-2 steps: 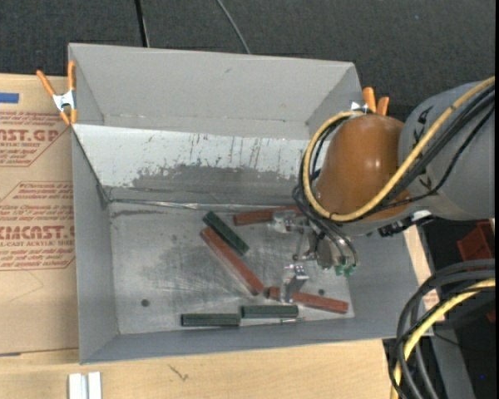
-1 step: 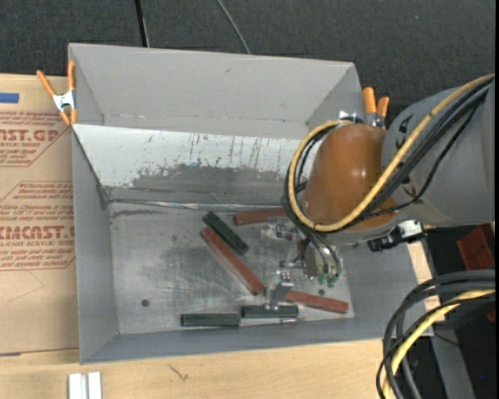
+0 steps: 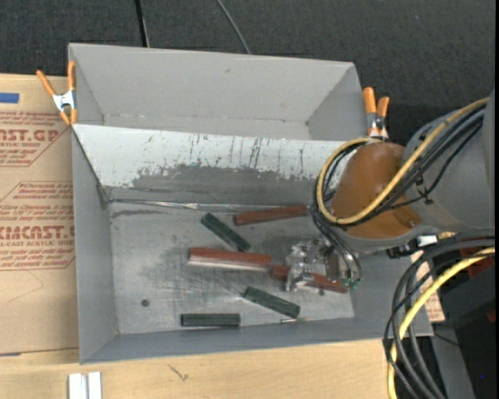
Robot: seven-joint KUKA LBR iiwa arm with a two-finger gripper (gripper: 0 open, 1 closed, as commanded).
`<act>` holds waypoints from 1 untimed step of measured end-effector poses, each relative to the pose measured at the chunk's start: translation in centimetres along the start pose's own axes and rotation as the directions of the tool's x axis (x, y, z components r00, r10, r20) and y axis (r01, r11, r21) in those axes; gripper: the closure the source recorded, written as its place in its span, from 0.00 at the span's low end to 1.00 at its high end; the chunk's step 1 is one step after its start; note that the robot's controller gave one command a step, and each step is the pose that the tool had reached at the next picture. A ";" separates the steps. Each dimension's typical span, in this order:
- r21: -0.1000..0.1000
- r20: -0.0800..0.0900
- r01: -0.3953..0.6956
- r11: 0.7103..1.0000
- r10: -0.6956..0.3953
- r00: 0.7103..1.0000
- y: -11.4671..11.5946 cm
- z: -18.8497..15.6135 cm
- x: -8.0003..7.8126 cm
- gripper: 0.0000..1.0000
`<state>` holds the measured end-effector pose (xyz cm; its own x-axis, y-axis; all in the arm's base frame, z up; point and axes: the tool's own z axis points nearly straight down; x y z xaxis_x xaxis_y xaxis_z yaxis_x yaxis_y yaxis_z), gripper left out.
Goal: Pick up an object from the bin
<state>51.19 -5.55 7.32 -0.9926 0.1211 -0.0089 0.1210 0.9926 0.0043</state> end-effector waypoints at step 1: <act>0.000 0.000 0.000 1.000 0.000 1.000 0.0 0.0 0.0 1.00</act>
Offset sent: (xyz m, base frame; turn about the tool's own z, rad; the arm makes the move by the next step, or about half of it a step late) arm -0.0066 -0.0329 0.2228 0.0652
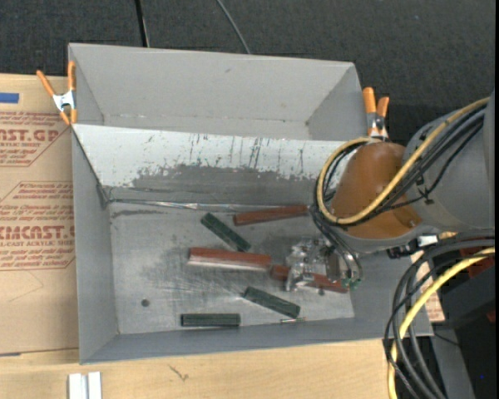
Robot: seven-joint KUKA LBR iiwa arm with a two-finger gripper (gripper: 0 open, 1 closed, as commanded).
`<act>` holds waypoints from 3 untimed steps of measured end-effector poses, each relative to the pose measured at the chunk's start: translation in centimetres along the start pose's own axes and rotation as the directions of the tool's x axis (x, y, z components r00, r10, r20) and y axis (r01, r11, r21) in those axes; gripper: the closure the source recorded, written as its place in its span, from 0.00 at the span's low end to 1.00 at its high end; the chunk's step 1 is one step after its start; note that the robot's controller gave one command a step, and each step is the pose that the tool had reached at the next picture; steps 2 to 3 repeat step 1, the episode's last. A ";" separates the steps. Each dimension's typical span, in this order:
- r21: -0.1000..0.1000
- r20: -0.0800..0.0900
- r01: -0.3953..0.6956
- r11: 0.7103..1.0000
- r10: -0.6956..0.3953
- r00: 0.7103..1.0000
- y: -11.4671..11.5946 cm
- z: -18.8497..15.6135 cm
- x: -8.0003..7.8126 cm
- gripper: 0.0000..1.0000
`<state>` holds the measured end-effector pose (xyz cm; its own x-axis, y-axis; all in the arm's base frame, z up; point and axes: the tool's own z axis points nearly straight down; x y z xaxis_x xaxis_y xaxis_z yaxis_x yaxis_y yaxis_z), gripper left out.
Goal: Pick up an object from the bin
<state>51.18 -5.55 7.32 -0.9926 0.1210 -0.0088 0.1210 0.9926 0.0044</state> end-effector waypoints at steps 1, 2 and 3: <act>0.004 -0.010 -0.062 0.998 0.062 0.998 -3.0 -21.7 0.1 1.00; 0.004 -0.010 -0.062 0.998 0.062 0.998 -3.0 -21.7 0.1 1.00; 0.004 -0.010 -0.062 0.998 0.062 0.998 -3.0 -21.7 0.1 1.00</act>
Offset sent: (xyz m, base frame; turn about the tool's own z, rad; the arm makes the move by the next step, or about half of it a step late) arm 0.0000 0.0000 0.0000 0.0000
